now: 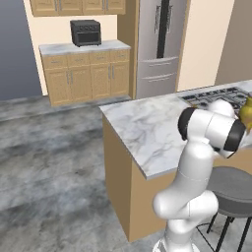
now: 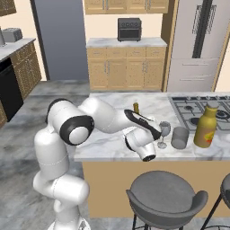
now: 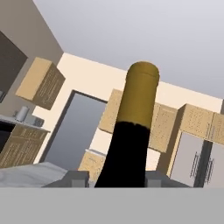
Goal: There is a wine glass and glass cup on the dining counter. Place the wine bottle next to the wine glass and the juice bottle next to the glass cup.
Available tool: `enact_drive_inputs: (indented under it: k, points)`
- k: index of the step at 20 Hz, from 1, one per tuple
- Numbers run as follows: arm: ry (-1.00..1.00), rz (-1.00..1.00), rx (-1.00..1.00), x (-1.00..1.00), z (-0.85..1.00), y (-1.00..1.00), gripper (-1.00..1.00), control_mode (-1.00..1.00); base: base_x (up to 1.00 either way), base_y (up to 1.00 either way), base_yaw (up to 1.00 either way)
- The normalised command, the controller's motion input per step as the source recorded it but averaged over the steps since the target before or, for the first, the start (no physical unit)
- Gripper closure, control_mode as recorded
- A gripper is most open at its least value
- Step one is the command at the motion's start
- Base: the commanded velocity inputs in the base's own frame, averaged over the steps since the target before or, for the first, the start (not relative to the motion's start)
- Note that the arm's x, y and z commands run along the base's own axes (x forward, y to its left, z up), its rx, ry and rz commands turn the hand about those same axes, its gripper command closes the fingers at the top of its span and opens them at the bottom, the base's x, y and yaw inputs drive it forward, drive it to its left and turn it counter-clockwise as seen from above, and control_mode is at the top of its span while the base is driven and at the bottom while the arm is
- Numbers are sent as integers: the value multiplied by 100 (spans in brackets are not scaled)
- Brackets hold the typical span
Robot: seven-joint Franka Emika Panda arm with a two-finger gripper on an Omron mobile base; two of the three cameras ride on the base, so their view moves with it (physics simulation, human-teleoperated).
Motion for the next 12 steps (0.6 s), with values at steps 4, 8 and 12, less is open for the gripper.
enact_drive_inputs:
  k: [4,8,12]
  points:
    - [-1,1,-1,-21,1,0,-100,-100,0,0,0]
    - [0,0,-1,-3,18,0,-100,-100,0,0,0]
    - [0,0,0,-11,30,0,-100,-100,0,0,0]
